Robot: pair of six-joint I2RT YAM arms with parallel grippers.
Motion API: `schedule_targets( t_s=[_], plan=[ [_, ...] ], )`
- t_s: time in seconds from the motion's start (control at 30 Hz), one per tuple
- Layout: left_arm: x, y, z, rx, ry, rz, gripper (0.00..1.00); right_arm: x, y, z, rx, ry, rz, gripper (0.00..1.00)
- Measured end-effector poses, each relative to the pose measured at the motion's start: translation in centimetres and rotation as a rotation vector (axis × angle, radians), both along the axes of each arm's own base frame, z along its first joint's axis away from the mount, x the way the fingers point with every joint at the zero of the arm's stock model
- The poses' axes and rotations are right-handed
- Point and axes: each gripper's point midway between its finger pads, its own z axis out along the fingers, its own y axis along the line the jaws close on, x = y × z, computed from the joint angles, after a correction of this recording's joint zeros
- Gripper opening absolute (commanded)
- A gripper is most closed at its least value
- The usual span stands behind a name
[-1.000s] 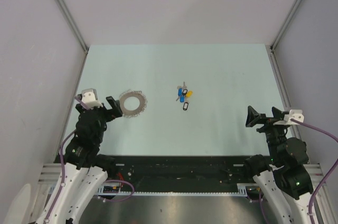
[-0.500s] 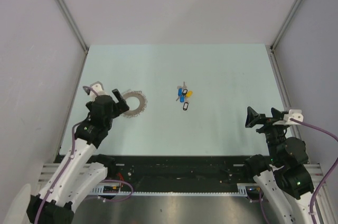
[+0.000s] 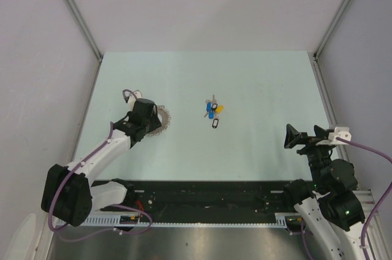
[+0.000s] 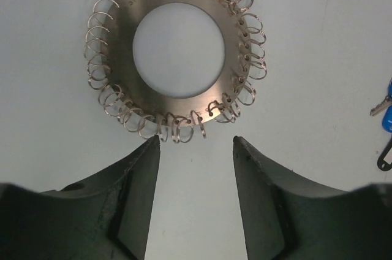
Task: Put the keys on the keyring
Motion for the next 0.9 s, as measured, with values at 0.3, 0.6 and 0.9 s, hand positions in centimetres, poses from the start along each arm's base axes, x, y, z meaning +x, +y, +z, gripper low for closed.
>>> schedule_targets(
  t_s=[0.3, 0.6, 0.9],
  plan=[
    [1.3, -1.5, -1.9, 0.002, 0.034, -0.019, 0.38, 0.0, 0.1, 0.0, 0.000, 0.000, 0.005, 1.00],
    [1.6, -2.1, -4.8, 0.019, 0.104, -0.025, 0.32, 0.0, 0.1, 0.0, -0.001, 0.000, 0.008, 1.00],
    [1.6, -2.6, -6.7, 0.014, 0.152, -0.024, 0.18, 0.0, 0.3, 0.0, -0.001, 0.000, 0.015, 1.00]
  ],
)
